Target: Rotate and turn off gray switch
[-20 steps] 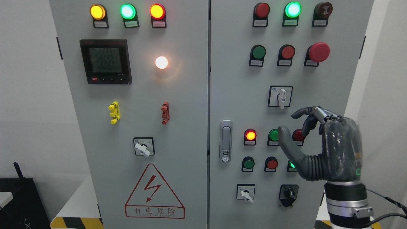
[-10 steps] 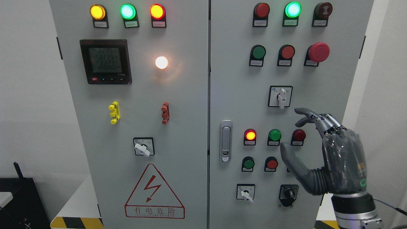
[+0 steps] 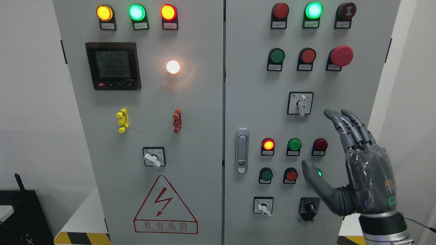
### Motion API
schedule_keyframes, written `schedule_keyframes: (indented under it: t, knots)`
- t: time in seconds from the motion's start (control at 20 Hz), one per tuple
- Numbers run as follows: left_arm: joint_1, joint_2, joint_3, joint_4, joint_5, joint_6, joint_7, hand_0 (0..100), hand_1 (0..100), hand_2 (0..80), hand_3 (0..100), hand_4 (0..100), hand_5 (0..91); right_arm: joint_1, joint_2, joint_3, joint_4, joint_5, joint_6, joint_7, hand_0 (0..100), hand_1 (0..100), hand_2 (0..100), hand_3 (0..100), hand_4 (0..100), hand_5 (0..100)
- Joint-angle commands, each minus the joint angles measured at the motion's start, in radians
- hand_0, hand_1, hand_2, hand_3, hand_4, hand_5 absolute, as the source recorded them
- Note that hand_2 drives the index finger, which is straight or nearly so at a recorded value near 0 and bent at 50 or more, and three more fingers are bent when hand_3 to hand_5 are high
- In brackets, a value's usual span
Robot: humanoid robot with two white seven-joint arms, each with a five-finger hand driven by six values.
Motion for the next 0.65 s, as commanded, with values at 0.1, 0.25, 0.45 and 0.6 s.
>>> schedule_keyframes:
  t: [0.1,0.25,0.45,0.6]
  knots:
    - [-0.009,0.000,0.008,-0.025,0.020,-0.001,0.000,12,39,0.0,0,0,0.0,0.006,-0.020,0.007,-0.013,0.003,0.002,0.000,29,13,9,8,0,0]
    - [-0.009,0.000,0.008,-0.025,0.020,-0.001,0.000,12,39,0.0,0,0,0.0,0.006,-0.012,0.008,-0.013,0.003,0.005,0.022,28,15,10,9,0,0]
    - [-0.009,0.000,0.008,-0.025,0.020,-0.001,0.000,12,39,0.0,0,0,0.0,0.006,-0.007,0.008,-0.011,0.005,0.008,0.024,28,16,10,9,0,0]
    - [-0.009,0.000,0.008,-0.025,0.020,-0.001,0.000,12,39,0.0,0,0,0.0,0.006,-0.006,0.008,-0.011,0.005,0.010,0.024,27,17,10,9,0,0]
